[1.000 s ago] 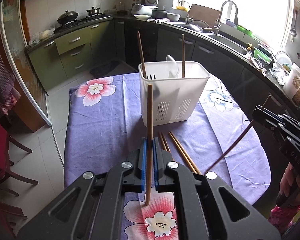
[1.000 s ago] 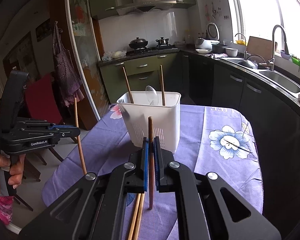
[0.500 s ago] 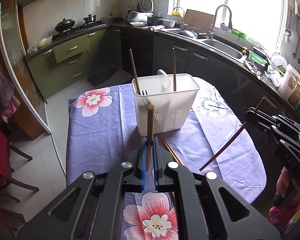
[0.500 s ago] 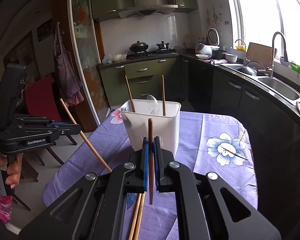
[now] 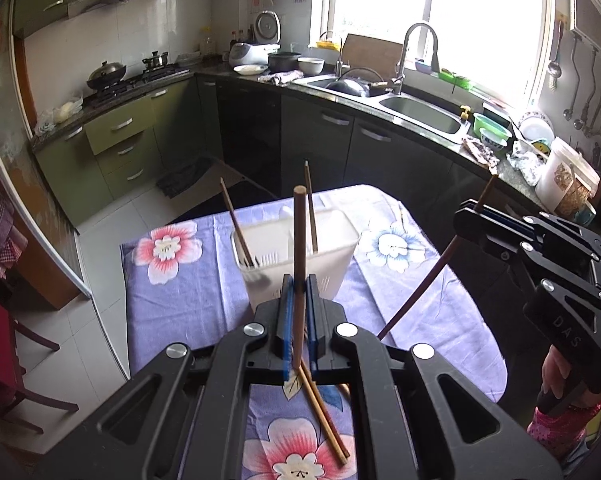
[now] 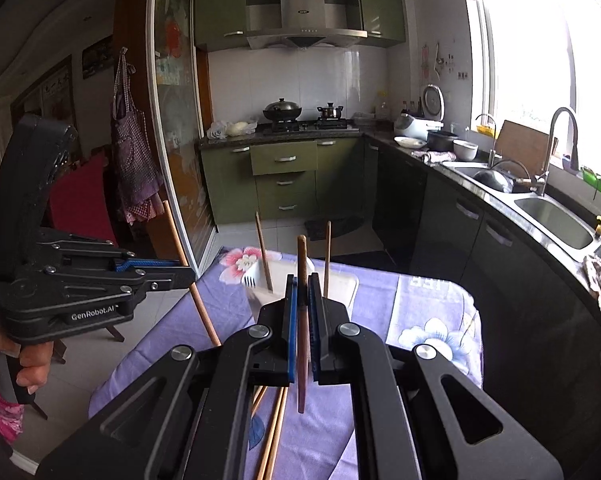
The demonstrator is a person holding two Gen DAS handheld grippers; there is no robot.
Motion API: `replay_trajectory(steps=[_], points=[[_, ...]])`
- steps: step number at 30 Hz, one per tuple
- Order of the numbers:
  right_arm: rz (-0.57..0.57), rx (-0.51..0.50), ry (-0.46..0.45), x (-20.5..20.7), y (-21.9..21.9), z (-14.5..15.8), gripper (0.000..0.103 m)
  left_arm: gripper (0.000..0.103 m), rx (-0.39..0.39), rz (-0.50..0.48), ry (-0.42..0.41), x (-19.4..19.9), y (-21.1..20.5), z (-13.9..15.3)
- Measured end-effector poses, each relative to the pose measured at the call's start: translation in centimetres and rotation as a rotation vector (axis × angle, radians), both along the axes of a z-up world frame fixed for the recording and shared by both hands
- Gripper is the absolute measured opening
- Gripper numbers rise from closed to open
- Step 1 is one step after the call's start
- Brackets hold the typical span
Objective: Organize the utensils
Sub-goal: 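Lift both held chopsticks upright and carry them over the white holder, then lower both chopsticks into the holder and open both tools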
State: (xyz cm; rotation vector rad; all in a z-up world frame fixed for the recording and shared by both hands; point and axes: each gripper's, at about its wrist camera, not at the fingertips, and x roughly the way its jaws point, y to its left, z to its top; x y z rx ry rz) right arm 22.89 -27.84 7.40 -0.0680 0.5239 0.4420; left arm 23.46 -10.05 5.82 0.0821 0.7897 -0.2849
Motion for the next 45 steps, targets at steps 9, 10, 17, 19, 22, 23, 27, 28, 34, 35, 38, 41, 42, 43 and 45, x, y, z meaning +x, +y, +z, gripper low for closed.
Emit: replay_trajectory(steps=[9,10,17,19,22,23,27,28,34,35,38,41,42,43,45], points=[[-0.034,0.015,-0.069,3.7,0.6,5.9,0.006,0.006,-0.029,-0.006,-0.095,2.8,-0.9,5.8],[-0.037,0.019,-0.076,4.4,0.6,6.4,0.006,0.006,-0.033,-0.007,-0.106,3.1,-1.0,6.4],[-0.085,0.034,-0.098,9.3,0.7,8.0,0.006,0.006,-0.025,0.034,-0.193,5.6,-1.2,8.9],[-0.090,0.045,-0.081,10.9,0.7,7.5,0.006,0.006,-0.011,0.054,-0.201,6.7,-1.2,8.7],[-0.100,0.046,-0.042,13.2,0.7,5.8,0.006,0.006,-0.009,0.072,-0.177,8.4,-1.1,7.3],[-0.099,0.044,-0.023,13.8,0.8,4.9,0.006,0.006,-0.008,0.076,-0.160,8.9,-1.1,6.6],[-0.091,0.016,0.044,15.1,1.4,1.3,0.006,0.006,0.005,0.082,-0.089,10.5,-0.9,3.5],[-0.088,0.009,0.061,15.3,1.6,0.5,0.006,0.006,0.008,0.082,-0.073,10.6,-0.9,2.7],[-0.065,-0.030,0.128,15.3,2.6,-3.5,0.006,0.006,0.036,0.069,0.028,10.6,-0.6,-1.3],[-0.057,-0.035,0.140,15.3,2.8,-3.8,0.006,0.008,0.044,0.070,0.032,10.5,-0.6,-1.6],[-0.057,-0.038,0.132,14.4,2.9,-4.0,0.006,0.012,0.050,0.078,0.044,10.0,-0.3,-2.0],[-0.049,-0.017,0.098,12.4,2.5,-2.9,0.008,0.012,0.032,0.081,0.032,8.9,0.2,-1.3],[-0.046,-0.012,0.085,11.5,2.3,-2.4,0.011,0.012,0.024,0.078,0.023,8.3,0.3,-0.9],[-0.040,-0.003,0.069,10.4,2.0,-2.0,0.012,0.015,0.018,0.074,0.014,7.6,0.4,-0.6],[-0.027,0.005,0.047,8.0,1.3,-1.6,0.012,0.023,0.008,0.065,0.004,5.9,0.5,-0.3]])
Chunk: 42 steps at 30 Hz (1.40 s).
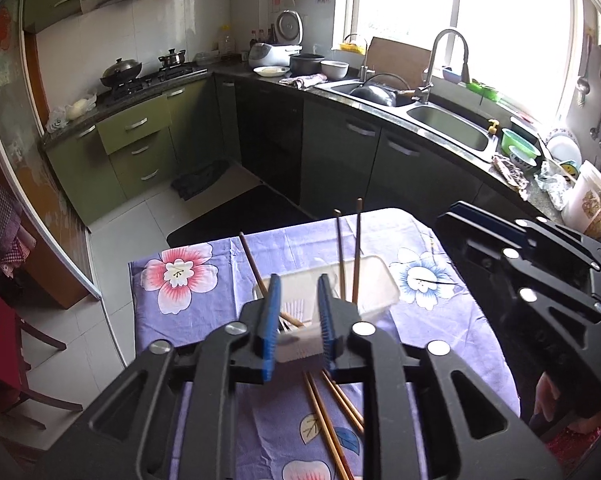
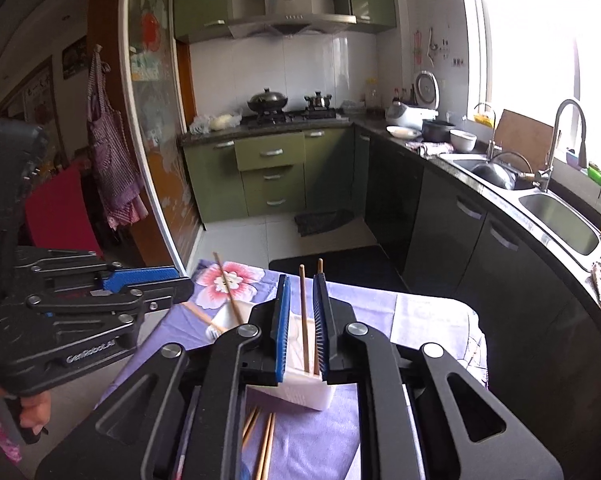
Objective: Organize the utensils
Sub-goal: 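Lower both chopsticks into the holder and open both tools, then move both open tools back down to the loose chopsticks on the table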
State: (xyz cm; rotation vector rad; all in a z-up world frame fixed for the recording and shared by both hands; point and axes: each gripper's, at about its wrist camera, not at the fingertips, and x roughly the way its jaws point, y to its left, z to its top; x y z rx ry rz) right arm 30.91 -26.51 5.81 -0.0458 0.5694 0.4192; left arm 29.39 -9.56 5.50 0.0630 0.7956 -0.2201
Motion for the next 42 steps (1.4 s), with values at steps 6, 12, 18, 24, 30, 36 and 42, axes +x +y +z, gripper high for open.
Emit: replay_trajectory(steps=[6,12,18,24,30,36,42], points=[[0.005,0.003,0.056,-5.0,-2.2,-4.1,0.021,0.028,-0.020,-0.029,0.065,-3.9,0.2,-3.8],[-0.037,0.010,0.177,-6.1,-3.3,-11.8,0.021,0.028,-0.044,-0.014,0.225,-4.2,0.0,-12.3],[-0.075,0.042,0.265,-5.6,-5.2,-16.6,0.021,0.024,-0.031,0.051,0.349,-2.7,0.1,-19.4],[-0.099,0.057,0.290,-4.7,-6.3,-18.1,0.021,0.023,-0.016,0.087,0.388,-1.3,-0.1,-21.9],[-0.089,0.071,0.310,-4.2,-6.5,-19.3,0.021,0.022,-0.005,0.087,0.401,-0.7,-0.6,-22.6],[-0.085,0.079,0.323,-4.1,-5.9,-19.5,0.021,0.022,0.021,0.088,0.405,-0.8,-1.3,-23.3],[-0.087,0.087,0.322,-4.3,-6.1,-19.2,0.021,0.022,0.031,0.096,0.418,-1.0,-1.5,-23.9]])
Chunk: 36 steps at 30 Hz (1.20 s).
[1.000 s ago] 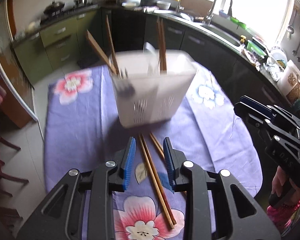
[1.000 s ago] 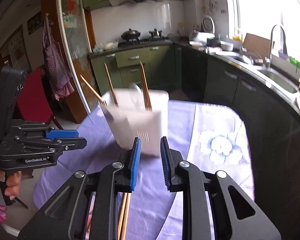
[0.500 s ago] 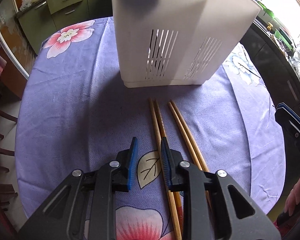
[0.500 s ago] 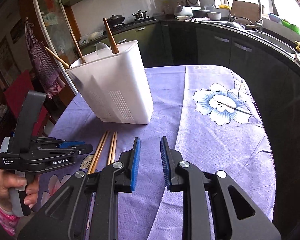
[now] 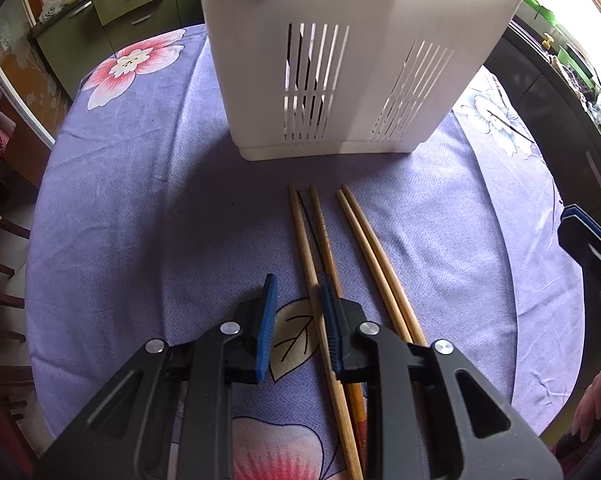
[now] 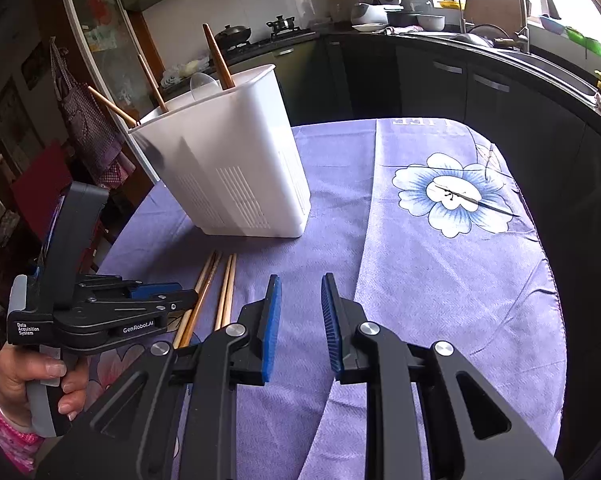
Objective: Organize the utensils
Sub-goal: 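Move both open tools back down to the loose chopsticks on the table, then close the left tool on one wooden chopstick while the right tool grasps another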
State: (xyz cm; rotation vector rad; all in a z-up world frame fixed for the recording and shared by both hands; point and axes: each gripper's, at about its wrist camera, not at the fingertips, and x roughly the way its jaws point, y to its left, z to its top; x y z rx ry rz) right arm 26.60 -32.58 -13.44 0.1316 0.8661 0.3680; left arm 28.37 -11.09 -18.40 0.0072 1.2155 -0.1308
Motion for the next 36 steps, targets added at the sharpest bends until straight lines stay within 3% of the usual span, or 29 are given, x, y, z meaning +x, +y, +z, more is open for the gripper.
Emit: replay_trajectory(steps=[5,7,8,9,18,25,36], points=[[0.013,-0.002,0.003,-0.2,0.7,-0.2,0.021,0.020,0.025,-0.006,-0.013,-0.1,-0.4,-0.1],[0.030,-0.009,0.007,-0.2,1.1,-0.4,0.021,0.013,0.043,-0.012,-0.019,-0.1,-0.3,-0.1],[0.040,-0.014,0.008,-0.2,1.3,-0.6,0.026,0.010,0.047,-0.015,-0.021,-0.2,-0.2,-0.1],[0.052,-0.024,0.006,-0.2,1.7,-0.7,0.032,0.009,0.048,-0.017,-0.020,-0.2,0.0,-0.1],[0.189,-0.175,0.000,0.5,7.2,-3.5,0.032,0.007,0.056,0.007,-0.029,-1.0,2.9,0.5],[0.199,-0.216,0.018,1.9,9.1,-5.3,0.032,0.007,0.064,0.030,-0.055,-1.5,5.3,1.4],[0.212,-0.272,0.014,2.7,11.3,-6.5,0.032,0.007,0.049,0.016,-0.058,-1.8,5.5,1.7]])
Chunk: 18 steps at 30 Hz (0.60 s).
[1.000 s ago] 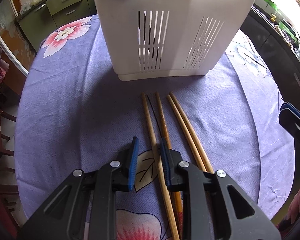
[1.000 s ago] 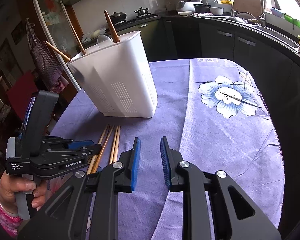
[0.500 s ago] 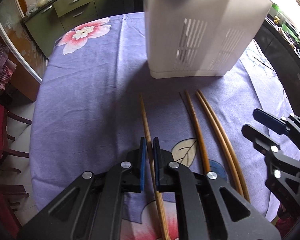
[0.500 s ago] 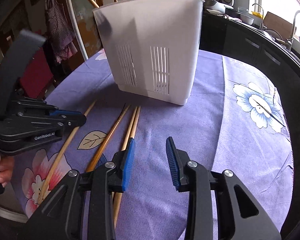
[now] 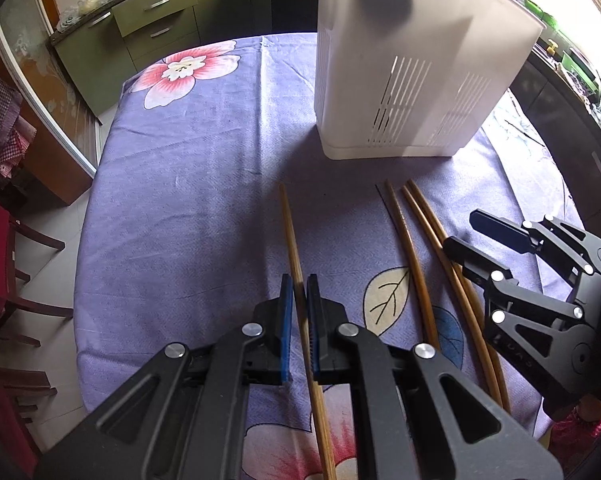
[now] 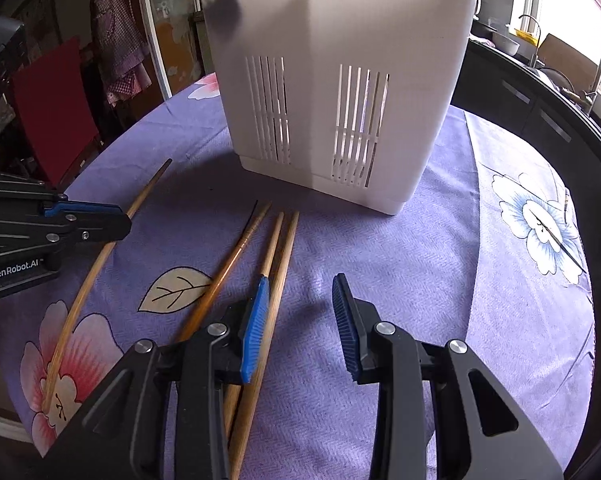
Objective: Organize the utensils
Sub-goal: 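Close the left tool on one wooden chopstick while the right tool grasps another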
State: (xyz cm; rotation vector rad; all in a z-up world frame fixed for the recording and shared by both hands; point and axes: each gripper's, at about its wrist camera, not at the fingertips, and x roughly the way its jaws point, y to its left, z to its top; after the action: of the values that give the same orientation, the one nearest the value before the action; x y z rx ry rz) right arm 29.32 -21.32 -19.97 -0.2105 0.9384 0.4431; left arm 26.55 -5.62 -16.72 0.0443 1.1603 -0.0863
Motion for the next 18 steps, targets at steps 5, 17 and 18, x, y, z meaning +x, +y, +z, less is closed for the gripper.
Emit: replay_trajectory(steps=[5,17,18], points=[[-0.064,0.001,0.000,0.6,-2.0,0.8,0.033,0.007,-0.009,0.005,0.002,0.2,0.4,-0.1],[-0.046,-0.007,0.046,2.2,1.2,-0.5,0.031,0.007,-0.006,0.007,-0.006,-0.1,0.8,0.5],[-0.047,-0.005,0.047,2.3,1.3,-0.6,0.027,0.007,-0.006,0.008,-0.007,-0.2,0.8,0.5]])
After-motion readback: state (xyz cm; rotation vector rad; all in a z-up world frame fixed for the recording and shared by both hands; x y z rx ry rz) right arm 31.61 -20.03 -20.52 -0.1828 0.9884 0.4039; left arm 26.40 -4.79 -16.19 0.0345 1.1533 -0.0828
